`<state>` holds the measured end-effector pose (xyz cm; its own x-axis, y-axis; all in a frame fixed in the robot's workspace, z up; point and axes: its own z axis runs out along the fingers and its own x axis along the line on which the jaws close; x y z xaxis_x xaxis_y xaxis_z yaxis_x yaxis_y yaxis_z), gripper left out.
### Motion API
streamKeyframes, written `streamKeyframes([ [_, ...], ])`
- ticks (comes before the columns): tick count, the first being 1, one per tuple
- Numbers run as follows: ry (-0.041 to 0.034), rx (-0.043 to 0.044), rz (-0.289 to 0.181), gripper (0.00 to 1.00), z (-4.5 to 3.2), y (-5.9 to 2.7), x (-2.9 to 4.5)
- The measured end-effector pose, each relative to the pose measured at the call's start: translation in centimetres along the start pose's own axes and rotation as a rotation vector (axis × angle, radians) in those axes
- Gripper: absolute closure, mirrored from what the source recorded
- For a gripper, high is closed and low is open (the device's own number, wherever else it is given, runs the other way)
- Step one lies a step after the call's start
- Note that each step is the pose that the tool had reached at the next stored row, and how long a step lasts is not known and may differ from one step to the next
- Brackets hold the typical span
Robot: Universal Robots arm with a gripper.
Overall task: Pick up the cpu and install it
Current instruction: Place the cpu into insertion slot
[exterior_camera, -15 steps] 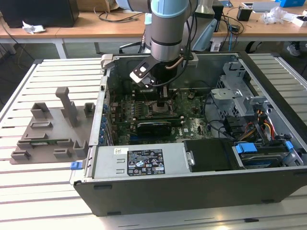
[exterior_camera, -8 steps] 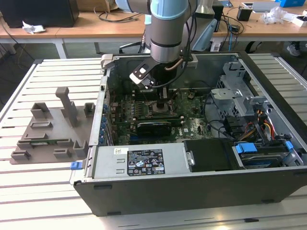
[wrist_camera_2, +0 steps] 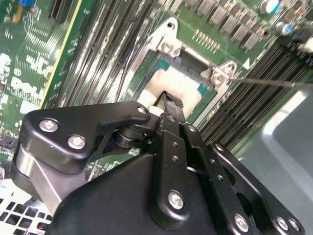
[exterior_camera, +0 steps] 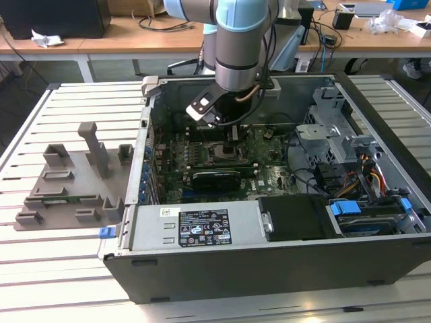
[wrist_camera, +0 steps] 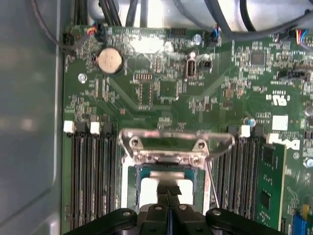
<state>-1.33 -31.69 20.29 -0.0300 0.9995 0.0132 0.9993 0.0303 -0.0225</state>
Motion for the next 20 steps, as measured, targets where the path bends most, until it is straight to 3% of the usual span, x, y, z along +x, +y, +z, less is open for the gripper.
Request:
streamKeyframes([
  [4, 0.0023, -0.0013, 0.000, 0.89, -0.46, 0.35, 0.05],
  [5, 0.0004, -0.0002, 0.000, 0.89, -1.26, 0.31, 0.02],
  [12, 0.0004, -0.0002, 0.000, 0.89, -4.26, 0.24, 0.06],
  [20, 0.0005, -0.0002, 0.000, 0.89, -6.01, 0.20, 0.08],
])
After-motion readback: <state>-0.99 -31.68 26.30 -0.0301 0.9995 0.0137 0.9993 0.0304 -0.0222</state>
